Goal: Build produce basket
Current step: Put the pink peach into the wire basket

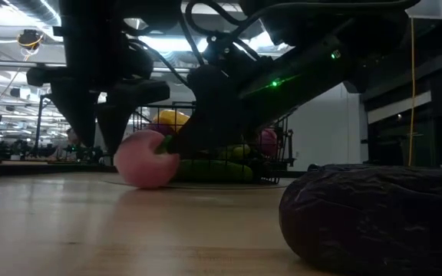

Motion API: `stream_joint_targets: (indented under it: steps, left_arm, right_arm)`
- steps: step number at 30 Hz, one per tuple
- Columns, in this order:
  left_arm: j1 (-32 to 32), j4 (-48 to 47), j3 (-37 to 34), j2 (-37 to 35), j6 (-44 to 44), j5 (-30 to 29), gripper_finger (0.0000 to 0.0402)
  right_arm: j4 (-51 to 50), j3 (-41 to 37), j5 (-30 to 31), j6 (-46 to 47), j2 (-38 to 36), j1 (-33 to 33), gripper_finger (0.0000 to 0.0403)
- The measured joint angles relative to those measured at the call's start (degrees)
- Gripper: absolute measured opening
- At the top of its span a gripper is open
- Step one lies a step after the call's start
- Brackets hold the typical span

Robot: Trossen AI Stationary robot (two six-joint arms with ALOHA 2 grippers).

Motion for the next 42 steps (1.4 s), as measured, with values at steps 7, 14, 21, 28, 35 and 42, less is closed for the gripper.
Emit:
stream_joint_targets:
  steps: [7,14,21,28,35,42]
  left_arm:
    - [0.00,2.96,0.00,0.02,0.00,-0.07,0.0199]
    - [0.00,5.97,0.00,0.00,0.00,-0.08,0.0199]
    - [0.00,6.22,0.00,0.00,0.00,-0.11,0.0199]
    - [0.00,6.91,0.00,-0.02,0.00,-0.11,0.0199]
    - [0.00,10.95,0.00,-0.02,2.29,-0.29,0.0199]
    - [-0.04,11.98,0.00,-0.02,3.02,-1.14,0.0199]
  right_arm:
    - [0.26,0.00,0.11,0.00,0.00,0.02,0.0208]
    - [0.26,0.00,0.24,0.00,0.00,0.02,0.0207]
    - [-1.57,0.00,1.90,0.03,0.00,-0.28,0.0160]
    - [-2.43,0.00,1.77,0.11,0.00,-0.87,0.0112]
    - [-2.43,0.00,1.76,0.02,0.00,-0.87,0.0081]
    - [-2.78,-0.02,1.68,0.04,-0.01,-0.85,0.0045]
